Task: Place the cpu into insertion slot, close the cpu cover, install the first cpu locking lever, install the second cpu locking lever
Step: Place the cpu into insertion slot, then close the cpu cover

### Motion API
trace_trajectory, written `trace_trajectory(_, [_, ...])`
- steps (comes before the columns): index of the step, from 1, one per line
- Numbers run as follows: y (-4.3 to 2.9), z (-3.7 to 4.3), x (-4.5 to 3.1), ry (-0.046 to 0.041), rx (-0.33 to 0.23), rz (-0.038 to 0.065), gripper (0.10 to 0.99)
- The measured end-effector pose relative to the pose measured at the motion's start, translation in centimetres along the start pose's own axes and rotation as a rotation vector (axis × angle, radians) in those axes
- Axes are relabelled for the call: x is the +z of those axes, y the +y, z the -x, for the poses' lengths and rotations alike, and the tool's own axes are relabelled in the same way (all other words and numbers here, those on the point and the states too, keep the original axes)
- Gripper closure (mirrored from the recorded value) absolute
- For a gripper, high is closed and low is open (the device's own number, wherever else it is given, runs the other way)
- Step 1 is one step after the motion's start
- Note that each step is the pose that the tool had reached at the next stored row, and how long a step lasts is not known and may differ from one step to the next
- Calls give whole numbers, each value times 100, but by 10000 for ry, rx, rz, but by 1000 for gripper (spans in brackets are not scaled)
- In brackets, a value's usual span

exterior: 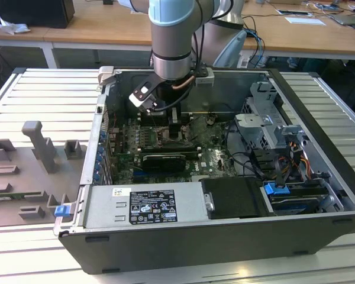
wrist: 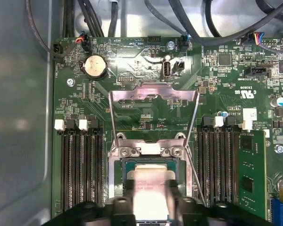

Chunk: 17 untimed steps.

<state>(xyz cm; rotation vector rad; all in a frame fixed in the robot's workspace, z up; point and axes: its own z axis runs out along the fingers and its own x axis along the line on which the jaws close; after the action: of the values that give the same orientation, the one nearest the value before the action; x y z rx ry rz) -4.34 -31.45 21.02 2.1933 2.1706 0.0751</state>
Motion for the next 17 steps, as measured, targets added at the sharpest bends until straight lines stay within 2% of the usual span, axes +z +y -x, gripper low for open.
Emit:
trace_trajectory(1, [0,0,-6,0,1,0,796])
trace_trajectory(2, [1,0,-10,0,2,0,796])
trace_trajectory(5, [1,0,-18,0,8,0,976])
trace_trajectory(13, [3,0,-37,-2,23,-1,980])
trace_trajectory(17, [5,1,-71,-3,33,0,980])
